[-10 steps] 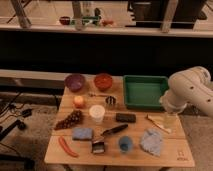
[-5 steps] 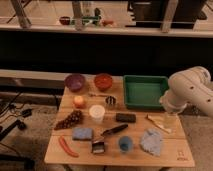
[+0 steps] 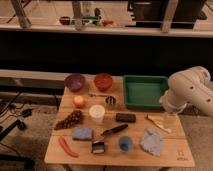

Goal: Place apple in purple bowl

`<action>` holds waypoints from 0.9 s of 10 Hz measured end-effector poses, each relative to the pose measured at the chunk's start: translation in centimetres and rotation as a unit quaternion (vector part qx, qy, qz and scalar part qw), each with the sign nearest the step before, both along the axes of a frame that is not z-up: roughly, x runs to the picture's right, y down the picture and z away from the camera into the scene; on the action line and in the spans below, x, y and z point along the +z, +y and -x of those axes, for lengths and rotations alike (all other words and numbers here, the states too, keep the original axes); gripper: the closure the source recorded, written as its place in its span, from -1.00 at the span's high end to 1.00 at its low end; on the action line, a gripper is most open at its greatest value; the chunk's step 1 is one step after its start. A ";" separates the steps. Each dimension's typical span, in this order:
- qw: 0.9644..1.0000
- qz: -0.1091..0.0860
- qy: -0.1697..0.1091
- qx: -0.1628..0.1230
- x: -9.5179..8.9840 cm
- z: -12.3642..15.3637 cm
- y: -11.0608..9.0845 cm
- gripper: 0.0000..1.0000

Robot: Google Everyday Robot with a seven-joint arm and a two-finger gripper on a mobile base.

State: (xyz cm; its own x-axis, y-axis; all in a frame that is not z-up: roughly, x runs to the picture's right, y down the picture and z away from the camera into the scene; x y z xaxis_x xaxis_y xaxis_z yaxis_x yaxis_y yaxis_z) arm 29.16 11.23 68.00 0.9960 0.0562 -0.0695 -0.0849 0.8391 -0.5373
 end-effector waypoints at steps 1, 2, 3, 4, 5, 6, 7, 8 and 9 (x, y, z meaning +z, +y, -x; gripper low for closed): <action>1.000 -0.003 -0.003 0.003 -0.2 0.6 -0.3 0.60; 1.000 -0.006 -0.018 0.003 -0.6 2.2 -0.8 0.60; 1.000 -0.008 -0.029 0.000 -0.8 3.5 -1.0 0.60; 0.999 -0.010 -0.047 -0.005 -1.1 6.4 -1.3 0.60; 0.998 -0.012 -0.062 -0.011 -1.4 8.9 -1.6 0.60; 0.997 -0.013 -0.077 -0.018 -1.6 11.2 -1.6 0.60; 0.995 -0.014 -0.094 -0.025 -1.8 13.7 -1.7 0.60; 0.993 -0.016 -0.110 -0.032 -2.0 16.2 -1.8 0.60; 0.991 -0.019 -0.124 -0.038 -2.2 18.5 -1.9 0.60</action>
